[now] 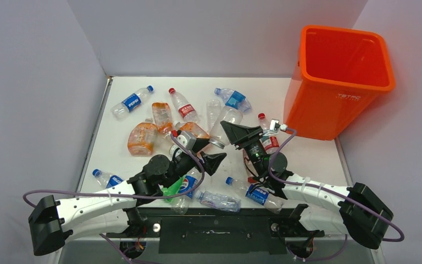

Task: Put the plastic bottles in the bin
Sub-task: Pick up the plastic bottle at the center of the board.

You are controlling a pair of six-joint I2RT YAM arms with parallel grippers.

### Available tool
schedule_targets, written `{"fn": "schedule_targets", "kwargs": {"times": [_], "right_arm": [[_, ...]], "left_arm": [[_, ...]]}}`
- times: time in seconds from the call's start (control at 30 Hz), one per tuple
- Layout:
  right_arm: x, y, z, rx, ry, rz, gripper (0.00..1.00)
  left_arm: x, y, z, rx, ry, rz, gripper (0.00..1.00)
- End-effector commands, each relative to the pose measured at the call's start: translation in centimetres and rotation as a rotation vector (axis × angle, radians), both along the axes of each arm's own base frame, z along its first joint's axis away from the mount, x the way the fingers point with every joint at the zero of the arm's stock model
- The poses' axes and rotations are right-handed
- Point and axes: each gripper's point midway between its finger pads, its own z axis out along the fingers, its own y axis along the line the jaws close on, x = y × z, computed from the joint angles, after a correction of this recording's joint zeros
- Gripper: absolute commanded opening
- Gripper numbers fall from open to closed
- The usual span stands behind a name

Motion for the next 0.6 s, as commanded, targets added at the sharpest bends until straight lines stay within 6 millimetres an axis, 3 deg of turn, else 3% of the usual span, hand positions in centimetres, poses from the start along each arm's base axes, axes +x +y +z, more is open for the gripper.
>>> {"fn": "schedule_targets", "kwargs": {"times": [0.0, 0.13, 0.3, 0.43, 0.57], "right_arm": [[-0.4, -0.3, 1.8, 0.057, -0.049, -0.013, 0.38], [-0.4, -0.3, 1.5, 0.063, -0.037, -0.017, 0.38], [-0.4, 0.2, 1.2, 0.076, -0.024, 0.000, 0.38], [-0.6, 0.6, 1.1, 0.079, -0.019, 0.016, 0.38], [-0.7, 0.6, 1.2, 0.083, -0.020, 0.016, 0.38]], "left_arm": [[0.9, 0.7, 3.6, -0.100, -0.036, 0.069, 0.83], [1.6, 1.6, 3.6, -0.126, -0.031, 0.128, 0.92], [1.6, 1.5, 3.9, -0.128, -0.043, 0.128, 0.91], [1.5, 1.2, 4.0, -0.131, -0.051, 0.112, 0.77], [1.3, 1.0, 3.6, -0.115, -0.054, 0.099, 0.54]]}}
